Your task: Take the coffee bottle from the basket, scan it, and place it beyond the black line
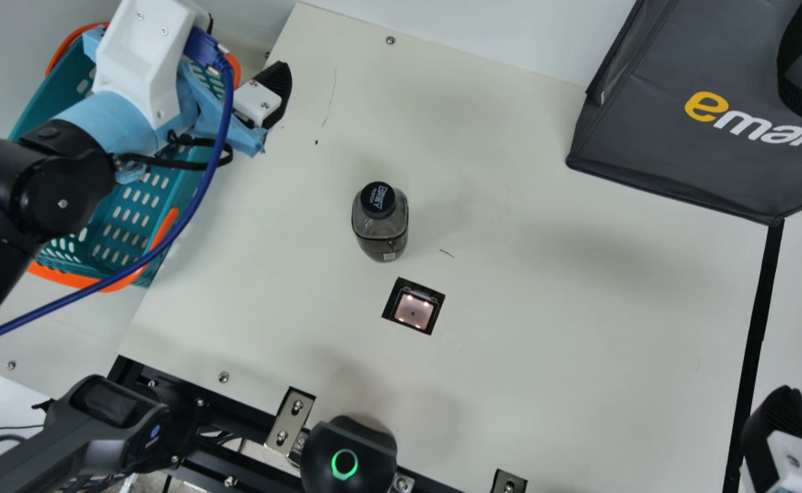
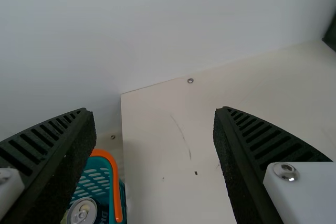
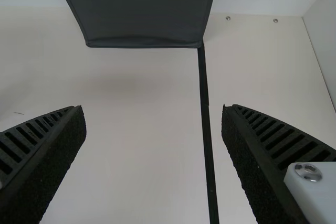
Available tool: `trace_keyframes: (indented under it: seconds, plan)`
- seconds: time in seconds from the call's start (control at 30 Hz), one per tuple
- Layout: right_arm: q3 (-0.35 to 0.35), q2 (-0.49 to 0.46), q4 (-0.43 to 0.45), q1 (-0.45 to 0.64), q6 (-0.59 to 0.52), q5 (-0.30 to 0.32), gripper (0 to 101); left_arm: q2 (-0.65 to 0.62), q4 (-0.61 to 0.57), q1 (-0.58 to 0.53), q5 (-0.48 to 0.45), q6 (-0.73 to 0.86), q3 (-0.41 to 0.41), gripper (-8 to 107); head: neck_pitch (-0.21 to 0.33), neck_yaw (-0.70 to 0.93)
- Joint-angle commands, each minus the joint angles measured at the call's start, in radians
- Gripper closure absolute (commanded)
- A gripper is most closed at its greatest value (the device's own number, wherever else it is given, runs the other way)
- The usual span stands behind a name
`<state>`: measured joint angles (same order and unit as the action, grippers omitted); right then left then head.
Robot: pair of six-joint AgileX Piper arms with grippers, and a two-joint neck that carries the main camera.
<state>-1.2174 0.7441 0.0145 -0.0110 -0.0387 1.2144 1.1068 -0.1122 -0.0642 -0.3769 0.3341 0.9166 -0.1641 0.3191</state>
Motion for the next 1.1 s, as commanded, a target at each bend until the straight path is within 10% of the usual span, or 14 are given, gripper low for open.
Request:
trace_keyframes:
  seconds: [0.0, 0.57, 1.07]
  plan:
    - [0.000, 0.000, 0.000, 0.000, 0.000, 0.000, 10, -0.002, 0.012, -0.001, 0.001, -0.011, -0.002, 9, 0.026, 0.002]
    - [0.000, 0.000, 0.000, 0.000, 0.000, -0.001, 10, -0.009, 0.052, 0.004, -0.008, -0.088, -0.008, 9, 0.026, 0.002]
    - [0.000, 0.000, 0.000, 0.000, 0.000, -0.001, 10, -0.010, 0.075, 0.009, -0.031, -0.150, -0.005, 9, 0.026, -0.347]
